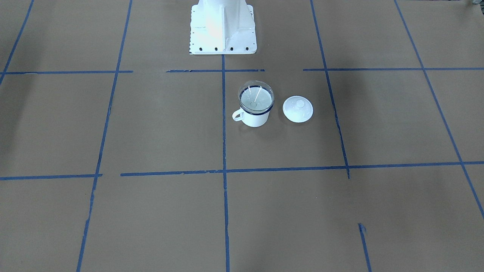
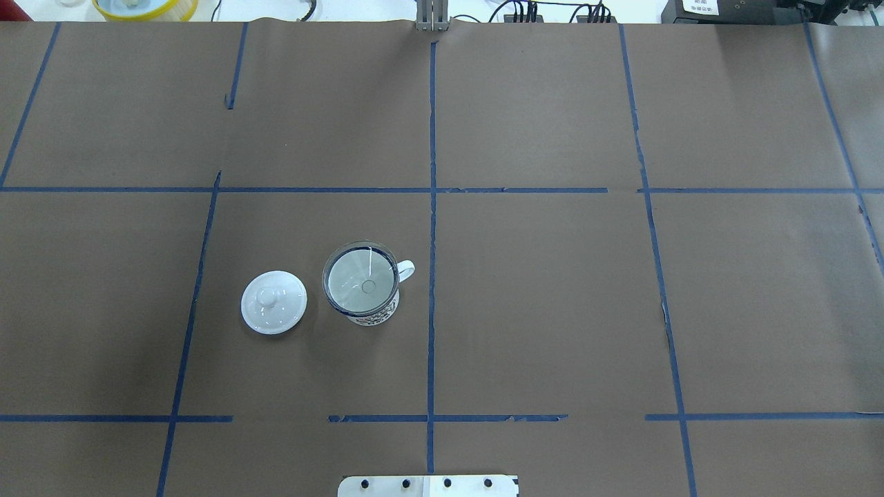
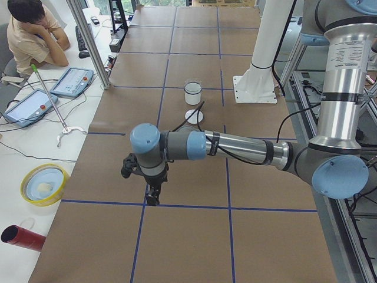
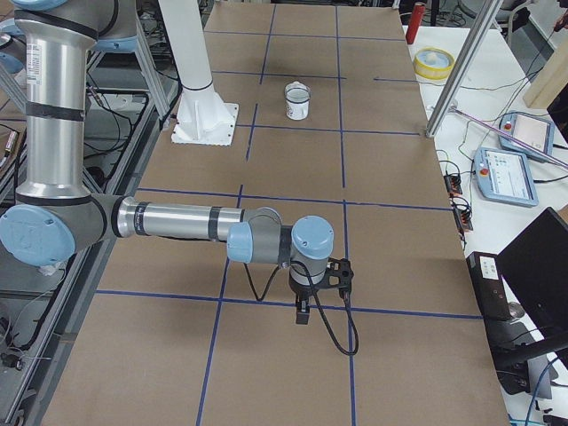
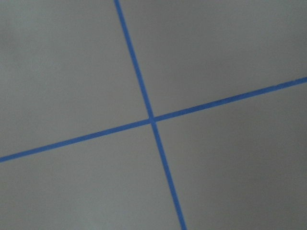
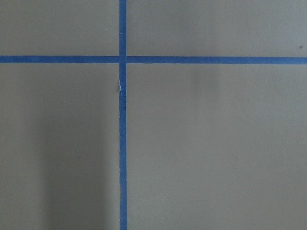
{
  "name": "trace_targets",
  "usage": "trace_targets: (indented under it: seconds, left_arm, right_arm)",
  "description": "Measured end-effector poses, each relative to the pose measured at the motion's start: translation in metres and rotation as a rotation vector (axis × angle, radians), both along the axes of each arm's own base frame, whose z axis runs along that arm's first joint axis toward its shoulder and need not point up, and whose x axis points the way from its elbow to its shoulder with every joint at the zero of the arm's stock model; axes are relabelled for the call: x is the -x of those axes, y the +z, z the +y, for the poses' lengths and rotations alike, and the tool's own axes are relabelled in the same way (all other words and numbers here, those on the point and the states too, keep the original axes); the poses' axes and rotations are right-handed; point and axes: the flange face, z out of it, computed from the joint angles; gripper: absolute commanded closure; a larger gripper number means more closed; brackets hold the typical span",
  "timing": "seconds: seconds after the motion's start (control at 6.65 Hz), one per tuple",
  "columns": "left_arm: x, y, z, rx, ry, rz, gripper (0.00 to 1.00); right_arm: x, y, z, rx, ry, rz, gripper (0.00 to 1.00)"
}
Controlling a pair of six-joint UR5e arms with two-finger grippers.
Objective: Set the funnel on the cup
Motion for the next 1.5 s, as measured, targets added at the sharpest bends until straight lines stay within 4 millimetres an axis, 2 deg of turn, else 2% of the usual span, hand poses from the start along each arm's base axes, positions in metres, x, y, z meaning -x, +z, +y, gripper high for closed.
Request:
trace_targets:
  seconds: [0.15, 0.3, 0.45, 0.9, 1.2, 1.5]
  left_arm:
    - [0.003, 0.025, 0.014, 0.041, -0.005, 0.015, 0.00]
    - [0.005, 0.034, 0.021, 0.057, -0.011, 0.022, 0.00]
    - [0.006, 0.033, 0.023, 0.058, -0.015, 0.023, 0.00]
    - [0.007, 0.018, 0.009, 0.027, -0.016, 0.020, 0.00]
    - [0.007, 0.018, 0.010, 0.024, -0.013, 0.021, 0.00]
    - [0.006, 0.010, 0.006, -0.005, -0.012, 0.021, 0.00]
  right_arm:
    - [0.000, 0.000, 0.000, 0.000, 0.000, 0.000, 0.00]
    - [0.000, 0.000, 0.000, -0.001, 0.000, 0.000, 0.00]
    - [0.000, 0.000, 0.000, -0.001, 0.000, 0.000, 0.00]
    - [0.000, 0.000, 0.000, -0.001, 0.000, 0.000, 0.00]
    - [0.000, 0.000, 0.000, 0.000, 0.000, 0.000, 0.00]
    - [0.000, 0.000, 0.000, 0.000, 0.000, 0.000, 0.00]
